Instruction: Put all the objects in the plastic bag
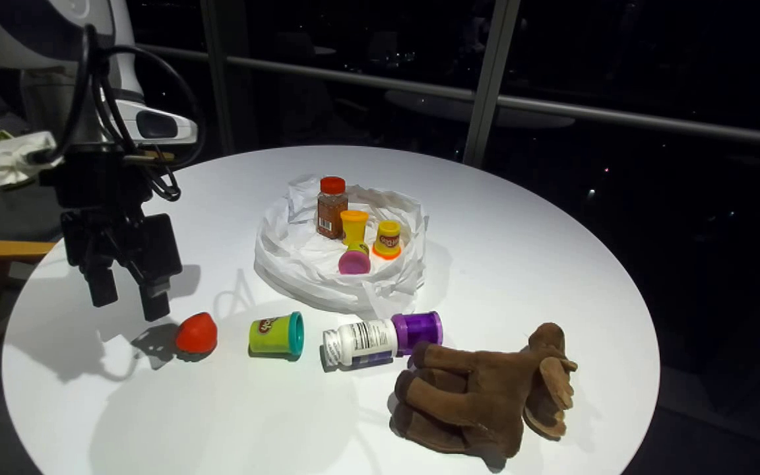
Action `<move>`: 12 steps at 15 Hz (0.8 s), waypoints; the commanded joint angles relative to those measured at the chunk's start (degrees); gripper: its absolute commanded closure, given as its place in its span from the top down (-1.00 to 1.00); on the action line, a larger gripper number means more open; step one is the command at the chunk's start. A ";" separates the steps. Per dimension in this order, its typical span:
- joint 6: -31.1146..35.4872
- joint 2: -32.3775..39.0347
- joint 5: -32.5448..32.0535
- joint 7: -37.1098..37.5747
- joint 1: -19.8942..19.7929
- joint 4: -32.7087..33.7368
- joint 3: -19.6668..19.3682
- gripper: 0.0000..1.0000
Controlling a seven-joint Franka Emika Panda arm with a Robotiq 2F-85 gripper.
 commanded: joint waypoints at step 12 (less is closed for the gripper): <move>14.58 5.87 -1.55 11.64 -0.62 -2.04 -6.19 1.00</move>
